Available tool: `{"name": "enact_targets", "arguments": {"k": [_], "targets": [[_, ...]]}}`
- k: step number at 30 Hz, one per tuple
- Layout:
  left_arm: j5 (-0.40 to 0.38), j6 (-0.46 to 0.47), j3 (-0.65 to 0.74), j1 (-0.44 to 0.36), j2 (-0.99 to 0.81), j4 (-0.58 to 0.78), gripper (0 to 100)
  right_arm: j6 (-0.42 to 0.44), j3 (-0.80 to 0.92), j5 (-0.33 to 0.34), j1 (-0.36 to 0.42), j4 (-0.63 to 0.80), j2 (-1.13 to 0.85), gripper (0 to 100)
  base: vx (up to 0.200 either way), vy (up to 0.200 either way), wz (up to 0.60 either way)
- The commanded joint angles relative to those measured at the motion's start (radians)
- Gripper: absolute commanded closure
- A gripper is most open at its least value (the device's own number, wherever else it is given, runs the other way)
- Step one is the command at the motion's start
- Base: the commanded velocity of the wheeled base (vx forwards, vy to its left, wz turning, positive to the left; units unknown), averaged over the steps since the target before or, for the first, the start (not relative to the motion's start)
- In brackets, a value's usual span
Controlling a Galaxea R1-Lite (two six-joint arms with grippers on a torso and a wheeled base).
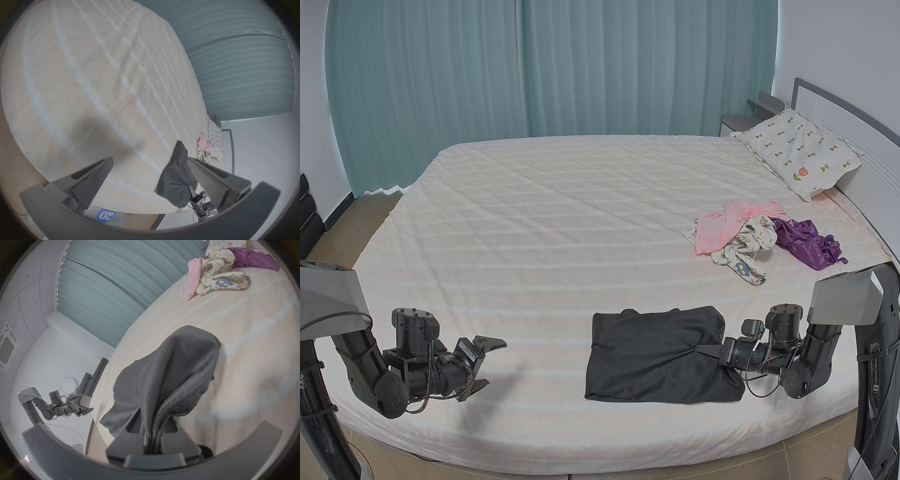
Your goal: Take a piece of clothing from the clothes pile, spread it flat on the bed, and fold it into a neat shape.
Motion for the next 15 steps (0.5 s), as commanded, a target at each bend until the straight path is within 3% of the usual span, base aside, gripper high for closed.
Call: {"name": "enact_targets", "arguments": {"k": [1, 15], "targets": [[-0.001, 0.0, 0.0, -0.003, 0.001, 0.0, 0, 0.0, 0.002, 0.002, -0.005, 0.0, -0.004, 100, 0.0, -0.2, 0.0], [-0.001, 0.001, 0.0, -0.003, 0.001, 0.0, 0, 0.0, 0.011, 0.005, -0.008, 0.0, -0.019, 100, 0.0, -0.2, 0.0]]}}
